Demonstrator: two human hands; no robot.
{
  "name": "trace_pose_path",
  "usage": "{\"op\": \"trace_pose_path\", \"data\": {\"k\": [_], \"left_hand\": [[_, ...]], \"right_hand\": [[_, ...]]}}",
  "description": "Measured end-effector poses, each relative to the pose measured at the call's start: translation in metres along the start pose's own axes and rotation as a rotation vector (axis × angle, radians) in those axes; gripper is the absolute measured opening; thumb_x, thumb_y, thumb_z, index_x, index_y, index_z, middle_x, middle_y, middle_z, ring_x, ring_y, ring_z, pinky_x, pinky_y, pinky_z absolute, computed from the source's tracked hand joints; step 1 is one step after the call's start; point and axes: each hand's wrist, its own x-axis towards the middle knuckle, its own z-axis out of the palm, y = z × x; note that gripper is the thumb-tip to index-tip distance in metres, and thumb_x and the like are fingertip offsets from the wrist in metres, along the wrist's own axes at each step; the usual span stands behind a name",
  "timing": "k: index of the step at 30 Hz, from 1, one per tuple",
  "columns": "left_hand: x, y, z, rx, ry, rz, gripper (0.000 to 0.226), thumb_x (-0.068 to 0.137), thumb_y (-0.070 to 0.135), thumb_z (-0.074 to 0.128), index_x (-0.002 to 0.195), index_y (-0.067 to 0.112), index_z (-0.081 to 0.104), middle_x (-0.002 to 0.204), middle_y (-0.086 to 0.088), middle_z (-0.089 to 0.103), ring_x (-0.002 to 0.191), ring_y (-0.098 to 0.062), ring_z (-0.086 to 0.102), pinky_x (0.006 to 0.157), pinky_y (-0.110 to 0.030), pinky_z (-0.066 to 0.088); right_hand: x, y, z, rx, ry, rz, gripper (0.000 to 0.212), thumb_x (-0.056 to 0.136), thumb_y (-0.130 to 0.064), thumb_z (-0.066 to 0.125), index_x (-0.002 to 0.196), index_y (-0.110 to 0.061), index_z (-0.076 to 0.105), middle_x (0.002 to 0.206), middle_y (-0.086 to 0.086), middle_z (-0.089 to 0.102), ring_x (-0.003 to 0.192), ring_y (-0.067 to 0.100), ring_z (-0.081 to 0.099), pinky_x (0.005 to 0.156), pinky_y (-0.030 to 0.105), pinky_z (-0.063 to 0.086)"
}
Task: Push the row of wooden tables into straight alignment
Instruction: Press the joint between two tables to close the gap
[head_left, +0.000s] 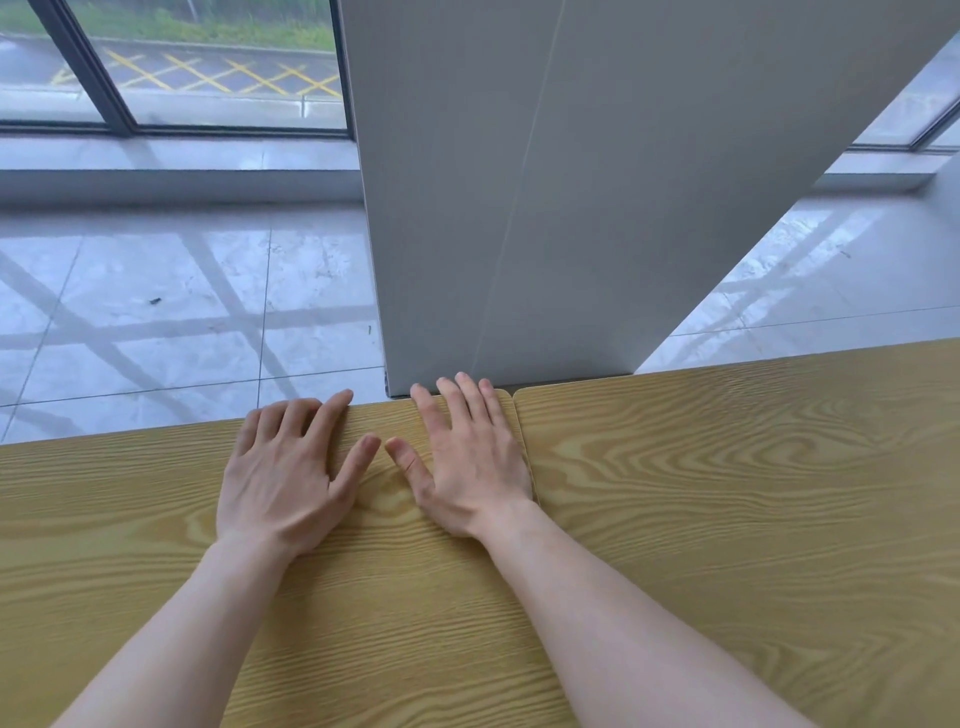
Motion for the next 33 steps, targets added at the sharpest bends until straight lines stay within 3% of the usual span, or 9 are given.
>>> {"op": "trace_pose_path", "data": {"k": [24,33], "left_hand": [[-0.004,0.003,0.002,-0.007,-0.009,-0.028,0.072,0.096,0.075,0.020,0.152,0.034,0.040,0.131,0.004,0.055,0.132,-0.024,0.040,0.121,-0.044,0.021],[0.001,0.003,0.003,-0.002,0.001,-0.032,0.075,0.096,0.075,0.018,0.154,0.032,0.039,0.133,0.003,0.056,0.134,-0.023,0.038,0.124,-0.044,0.017]], "right_hand": [[-0.005,0.000,0.004,-0.014,0.008,-0.006,0.080,0.101,-0.071,0.008,0.166,-0.024,0.013,0.174,0.011,0.010,0.161,0.026,-0.008,0.128,0.046,-0.008],[0.011,0.002,0.003,-0.012,-0.011,-0.017,0.085,0.098,-0.074,0.005,0.166,-0.024,0.012,0.174,0.009,0.015,0.161,0.024,-0.005,0.128,0.047,-0.007]]}}
